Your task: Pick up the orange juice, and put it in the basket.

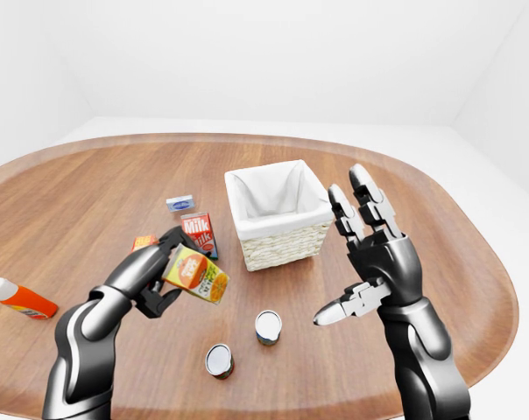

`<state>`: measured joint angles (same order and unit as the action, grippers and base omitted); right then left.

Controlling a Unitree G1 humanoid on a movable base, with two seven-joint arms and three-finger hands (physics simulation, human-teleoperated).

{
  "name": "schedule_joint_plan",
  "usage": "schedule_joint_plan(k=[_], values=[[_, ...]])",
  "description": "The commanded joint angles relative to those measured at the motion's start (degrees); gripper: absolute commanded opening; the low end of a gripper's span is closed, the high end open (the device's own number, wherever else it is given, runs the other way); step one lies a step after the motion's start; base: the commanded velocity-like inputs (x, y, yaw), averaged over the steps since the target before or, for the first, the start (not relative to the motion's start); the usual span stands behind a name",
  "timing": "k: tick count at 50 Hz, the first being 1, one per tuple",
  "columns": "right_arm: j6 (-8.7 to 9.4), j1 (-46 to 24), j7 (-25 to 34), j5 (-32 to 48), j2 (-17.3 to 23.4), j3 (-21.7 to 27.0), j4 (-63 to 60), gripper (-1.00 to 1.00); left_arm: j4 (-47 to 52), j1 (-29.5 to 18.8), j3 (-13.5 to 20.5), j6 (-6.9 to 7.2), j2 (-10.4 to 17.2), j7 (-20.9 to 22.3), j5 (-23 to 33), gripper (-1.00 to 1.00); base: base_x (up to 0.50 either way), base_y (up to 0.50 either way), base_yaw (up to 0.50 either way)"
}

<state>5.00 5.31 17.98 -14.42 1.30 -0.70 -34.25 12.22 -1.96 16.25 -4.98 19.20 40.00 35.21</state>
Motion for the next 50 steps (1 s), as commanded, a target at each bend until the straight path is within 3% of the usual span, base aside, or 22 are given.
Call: schedule_joint_plan(k=[1, 9, 16, 32, 50], values=[[0.0, -0.1, 0.0, 0.0, 0.0, 0.0, 0.1, 1.0, 7.4, 1.9, 2.1, -0.02, -1.6, 0.0, -5.9, -1.0, 0.0, 0.0, 0.0], [0.0, -0.4, -0.1, -0.1, 0.0, 0.3, 0.0, 1.0, 15.6, 3.4, 2.5, -0.02, -3.0, 0.0, -10.2, -1.0, 0.0, 0.0, 0.0], [0.0, -0.6, -0.1, -0.2, 0.1, 0.4, -0.2, 1.0, 23.9, 9.0, 1.5, -0.02, -6.6, 0.0, -13.1, -1.0, 0.0, 0.0, 0.0], [0.0, -0.2, 0.0, -0.1, 0.0, 0.2, 0.4, 1.0, 38.1, 11.4, -0.7, -0.02, -9.9, 0.0, -19.4, -1.0, 0.0, 0.0, 0.0], [0.0, 0.0, 0.0, 0.0, -0.1, 0.0, 0.8, 1.0, 40.9, -5.8, -4.2, -0.02, -4.5, 0.0, -19.8, -1.0, 0.0, 0.0, 0.0]])
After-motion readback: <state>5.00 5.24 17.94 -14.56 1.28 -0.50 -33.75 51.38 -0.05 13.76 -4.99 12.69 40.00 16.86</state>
